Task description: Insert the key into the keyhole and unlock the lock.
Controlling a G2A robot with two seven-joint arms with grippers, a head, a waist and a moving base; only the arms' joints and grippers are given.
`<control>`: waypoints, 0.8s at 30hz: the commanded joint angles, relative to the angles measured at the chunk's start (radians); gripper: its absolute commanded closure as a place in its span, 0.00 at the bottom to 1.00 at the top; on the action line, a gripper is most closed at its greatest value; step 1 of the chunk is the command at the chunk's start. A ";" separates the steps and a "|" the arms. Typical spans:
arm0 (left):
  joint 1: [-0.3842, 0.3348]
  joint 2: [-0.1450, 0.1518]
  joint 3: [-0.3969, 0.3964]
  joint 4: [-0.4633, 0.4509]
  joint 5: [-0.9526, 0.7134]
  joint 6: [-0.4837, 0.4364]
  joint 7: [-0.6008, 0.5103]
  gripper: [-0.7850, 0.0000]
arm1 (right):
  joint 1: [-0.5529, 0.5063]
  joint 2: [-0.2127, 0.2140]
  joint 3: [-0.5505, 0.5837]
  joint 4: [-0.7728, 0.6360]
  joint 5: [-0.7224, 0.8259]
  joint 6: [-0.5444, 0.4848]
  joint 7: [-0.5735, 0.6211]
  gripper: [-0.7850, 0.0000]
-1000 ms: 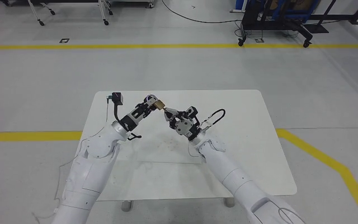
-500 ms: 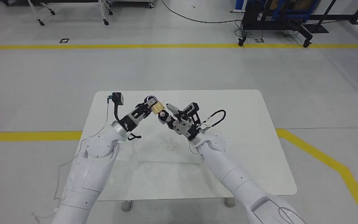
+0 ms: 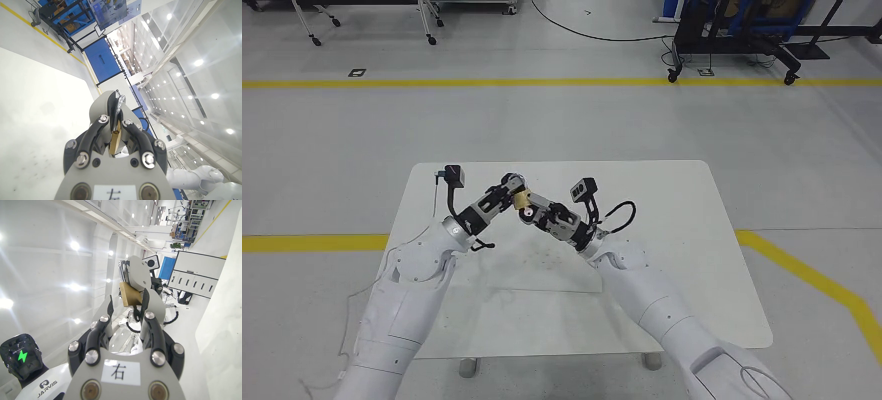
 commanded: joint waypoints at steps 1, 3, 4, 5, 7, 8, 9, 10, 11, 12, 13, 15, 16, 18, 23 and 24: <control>0.000 0.000 0.002 -0.001 0.007 0.000 -0.002 1.00 | 0.001 0.001 0.000 -0.001 -0.022 -0.004 -0.013 0.62; -0.001 0.001 0.003 -0.001 0.015 0.001 -0.004 1.00 | 0.002 0.002 0.001 -0.002 -0.042 -0.007 -0.027 0.76; -0.002 0.001 0.003 0.000 0.018 0.002 -0.004 1.00 | 0.002 0.003 0.001 -0.004 -0.051 -0.007 -0.032 0.91; -0.002 0.001 0.004 -0.001 0.021 0.003 -0.003 1.00 | 0.002 0.003 0.001 -0.005 -0.058 -0.007 -0.035 1.00; -0.002 0.001 0.004 -0.001 0.025 0.004 -0.003 1.00 | 0.002 0.005 0.003 -0.007 -0.076 -0.010 -0.041 1.00; -0.003 0.001 0.005 -0.001 0.030 0.005 -0.006 1.00 | 0.001 0.006 0.004 -0.008 -0.083 -0.010 -0.043 1.00; -0.004 0.002 0.007 0.000 0.035 0.005 -0.009 1.00 | -0.001 0.007 0.005 -0.010 -0.088 -0.010 -0.043 1.00; -0.005 0.002 0.008 0.000 0.038 0.005 -0.010 1.00 | -0.002 0.008 0.007 -0.013 -0.092 -0.011 -0.043 1.00; -0.005 0.002 0.009 0.001 0.038 0.006 -0.013 1.00 | -0.004 0.009 0.009 -0.016 -0.094 -0.011 -0.043 1.00; -0.006 0.002 0.011 0.001 0.037 0.008 -0.018 1.00 | -0.006 0.010 0.012 -0.018 -0.097 -0.010 -0.041 1.00; -0.007 0.002 0.012 0.001 0.036 0.008 -0.022 1.00 | -0.007 0.012 0.015 -0.020 -0.100 -0.009 -0.040 1.00; -0.009 0.002 0.013 0.003 0.033 0.007 -0.029 0.52 | -0.009 0.016 0.021 -0.022 -0.115 -0.014 -0.044 1.00; -0.010 0.002 0.014 0.004 0.029 0.006 -0.035 0.11 | -0.010 0.017 0.024 -0.024 -0.124 -0.017 -0.049 1.00; -0.011 0.002 0.014 0.005 0.021 0.002 -0.045 0.00 | -0.013 0.021 0.031 -0.029 -0.142 -0.025 -0.060 1.00; -0.013 0.003 0.013 0.007 -0.001 -0.014 -0.073 0.00 | -0.025 0.033 0.057 -0.055 -0.168 -0.028 -0.073 1.00; -0.013 0.003 0.013 0.008 -0.008 -0.017 -0.080 0.00 | -0.028 0.037 0.063 -0.061 -0.174 -0.025 -0.074 1.00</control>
